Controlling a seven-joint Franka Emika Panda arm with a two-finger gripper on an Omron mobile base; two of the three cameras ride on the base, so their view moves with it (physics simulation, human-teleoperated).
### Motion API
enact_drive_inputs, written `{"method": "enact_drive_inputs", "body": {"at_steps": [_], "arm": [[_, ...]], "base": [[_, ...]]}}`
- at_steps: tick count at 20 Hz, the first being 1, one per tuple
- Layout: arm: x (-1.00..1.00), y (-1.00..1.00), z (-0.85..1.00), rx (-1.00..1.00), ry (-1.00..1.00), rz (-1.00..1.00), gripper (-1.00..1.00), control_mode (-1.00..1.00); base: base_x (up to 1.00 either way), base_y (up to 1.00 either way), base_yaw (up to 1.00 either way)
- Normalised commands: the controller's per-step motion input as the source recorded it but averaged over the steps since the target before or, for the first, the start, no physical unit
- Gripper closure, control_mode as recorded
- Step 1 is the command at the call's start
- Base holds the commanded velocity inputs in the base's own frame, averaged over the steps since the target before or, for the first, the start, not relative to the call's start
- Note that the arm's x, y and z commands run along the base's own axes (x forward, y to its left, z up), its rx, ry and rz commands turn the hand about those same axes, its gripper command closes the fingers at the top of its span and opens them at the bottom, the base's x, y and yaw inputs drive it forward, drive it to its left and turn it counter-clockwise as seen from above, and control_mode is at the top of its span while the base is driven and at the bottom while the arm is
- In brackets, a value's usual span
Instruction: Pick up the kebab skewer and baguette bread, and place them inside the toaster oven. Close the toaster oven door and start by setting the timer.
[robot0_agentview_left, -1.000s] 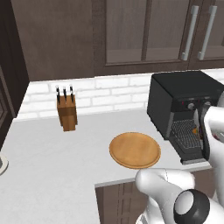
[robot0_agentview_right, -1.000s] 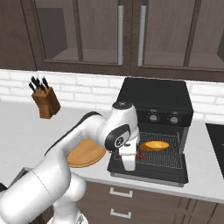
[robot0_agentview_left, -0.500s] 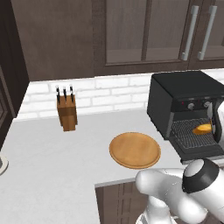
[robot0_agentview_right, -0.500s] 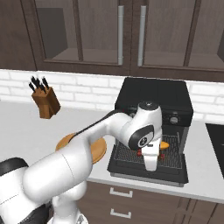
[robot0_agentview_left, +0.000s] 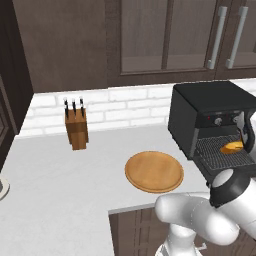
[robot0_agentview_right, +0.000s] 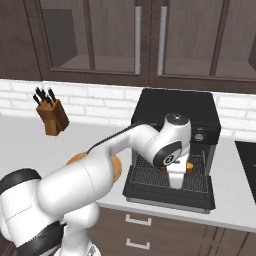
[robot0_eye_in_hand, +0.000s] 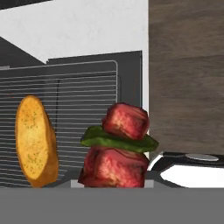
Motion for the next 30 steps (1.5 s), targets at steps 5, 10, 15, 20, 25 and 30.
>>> {"method": "enact_drive_inputs", "body": {"at_steps": [5,10,15,20,25,30], "arm": [[0.01,0.0,-0.4,0.0,-0.06,0.0,1.0,-1.0],[0.01,0.0,-0.23,0.0,-0.02,0.0,1.0,-1.0],[0.11,0.0,0.0,0.0,0.0,0.0,1.0,-1.0],[0.28,0.0,0.0,0.0,0.0,0.0,1.0,-1.0],[0.3,0.0,0.0,0.0,0.0,0.0,1.0,-1.0],[0.26,0.0,0.0,0.0,0.01,0.0,1.0,-1.0]], "base": [[0.0,0.0,0.0],[0.0,0.0,0.0],[0.0,0.0,0.0],[0.0,0.0,0.0],[0.0,0.0,0.0],[0.0,0.0,0.0]]}}
